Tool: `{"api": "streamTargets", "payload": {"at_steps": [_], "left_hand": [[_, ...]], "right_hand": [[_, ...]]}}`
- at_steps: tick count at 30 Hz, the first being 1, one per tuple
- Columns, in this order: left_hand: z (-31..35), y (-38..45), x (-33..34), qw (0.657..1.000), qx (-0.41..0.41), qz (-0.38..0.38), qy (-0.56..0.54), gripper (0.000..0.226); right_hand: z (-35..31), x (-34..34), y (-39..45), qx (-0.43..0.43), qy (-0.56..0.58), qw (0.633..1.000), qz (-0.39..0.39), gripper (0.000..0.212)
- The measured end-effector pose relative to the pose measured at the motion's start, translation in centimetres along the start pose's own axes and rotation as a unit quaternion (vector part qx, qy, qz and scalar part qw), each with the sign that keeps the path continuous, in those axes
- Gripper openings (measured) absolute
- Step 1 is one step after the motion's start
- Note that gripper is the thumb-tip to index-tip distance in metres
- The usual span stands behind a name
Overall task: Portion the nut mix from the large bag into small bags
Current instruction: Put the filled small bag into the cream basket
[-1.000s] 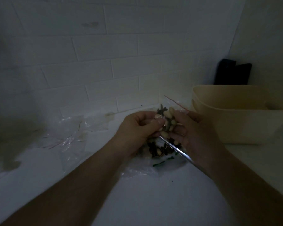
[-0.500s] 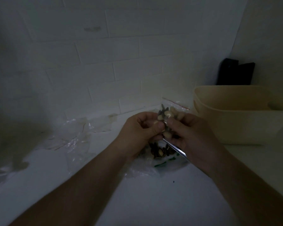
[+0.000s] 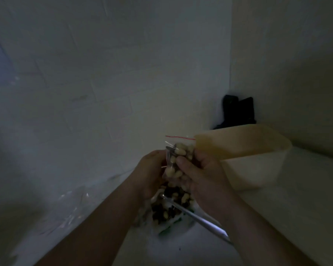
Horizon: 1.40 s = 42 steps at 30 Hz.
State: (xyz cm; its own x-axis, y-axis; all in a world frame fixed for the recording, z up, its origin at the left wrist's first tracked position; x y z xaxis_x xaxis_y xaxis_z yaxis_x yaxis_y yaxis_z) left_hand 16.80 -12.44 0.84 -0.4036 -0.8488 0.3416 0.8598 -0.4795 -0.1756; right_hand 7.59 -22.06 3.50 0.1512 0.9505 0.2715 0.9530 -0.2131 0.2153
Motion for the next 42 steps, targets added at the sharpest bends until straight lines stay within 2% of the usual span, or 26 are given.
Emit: {"api": "streamTargets", "payload": {"at_steps": [3, 6, 7, 9, 11, 13, 16, 20, 25, 28, 31, 33, 37, 40, 42], "left_hand": [[0.0, 0.9, 4.0, 0.999, 0.001, 0.005, 0.041, 0.018], [-0.7, 2.5, 6.2, 0.983, -0.005, 0.045, 0.177, 0.026], [-0.5, 2.9, 6.7, 0.963, 0.01, 0.05, 0.264, 0.029], [0.8, 3.2, 7.4, 0.888, 0.071, 0.057, 0.451, 0.03], [2.1, 2.3, 8.3, 0.816, 0.138, 0.061, 0.558, 0.026], [2.4, 1.0, 8.6, 0.788, 0.182, 0.057, 0.585, 0.022], [1.9, -1.4, 8.8, 0.766, 0.243, 0.054, 0.592, 0.018], [1.7, -3.1, 8.8, 0.767, 0.281, 0.06, 0.574, 0.017], [1.2, -3.8, 9.3, 0.769, 0.29, 0.059, 0.566, 0.014], [1.1, -4.1, 9.2, 0.768, 0.297, 0.059, 0.564, 0.015], [0.7, -4.3, 8.9, 0.779, 0.292, 0.053, 0.552, 0.011], [0.7, -4.3, 8.9, 0.78, 0.291, 0.052, 0.552, 0.009], [0.9, -4.3, 9.2, 0.778, 0.295, 0.048, 0.552, 0.008], [1.0, -4.4, 9.1, 0.777, 0.298, 0.058, 0.552, 0.01], [1.0, -4.5, 9.2, 0.781, 0.295, 0.058, 0.548, 0.013]], "right_hand": [[-4.3, -3.3, 0.2, -0.046, -0.07, 0.994, 0.064, 0.021], [-9.7, -7.9, 0.7, -0.104, -0.223, 0.962, 0.116, 0.032], [-11.4, -9.6, 0.8, -0.118, -0.248, 0.952, 0.133, 0.032], [-14.5, -13.1, 0.8, -0.142, -0.308, 0.927, 0.16, 0.028], [-16.8, -15.9, 0.9, -0.144, -0.409, 0.886, 0.167, 0.033], [-17.3, -17.9, 1.0, -0.114, -0.513, 0.838, 0.149, 0.031], [-15.8, -18.7, 0.6, -0.058, -0.642, 0.759, 0.094, 0.035], [-13.1, -17.8, -0.2, -0.053, -0.714, 0.697, 0.016, 0.043], [-9.4, -17.9, 0.7, -0.019, -0.838, 0.543, -0.045, 0.024], [-8.7, -16.7, 0.8, -0.034, -0.873, 0.485, -0.023, 0.017], [-7.9, -16.1, 0.8, -0.023, -0.874, 0.485, 0.002, 0.022], [-7.8, -16.4, 0.7, 0.0, -0.882, 0.472, 0.012, 0.021], [-6.2, -16.9, 0.7, 0.043, -0.878, 0.476, -0.016, 0.021], [-6.6, -16.5, 0.6, 0.027, -0.879, 0.475, -0.009, 0.018], [-7.2, -16.1, 0.6, -0.011, -0.888, 0.459, -0.005, 0.017]]}}
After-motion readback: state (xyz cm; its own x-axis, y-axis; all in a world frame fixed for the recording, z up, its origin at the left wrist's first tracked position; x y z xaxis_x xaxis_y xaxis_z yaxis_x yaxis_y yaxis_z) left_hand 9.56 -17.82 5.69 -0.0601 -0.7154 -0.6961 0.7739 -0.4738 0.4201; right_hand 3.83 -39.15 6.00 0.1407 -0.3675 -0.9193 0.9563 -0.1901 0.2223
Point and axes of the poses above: each hand's wrist, its own y-axis towards the middle knuckle, its own x-axis out of the palm, z = x × y, the point moved 10 cm from there along y, towards the middle knuckle, and after that the axes turned 10 degrees about -y, right-handed, at the moved point
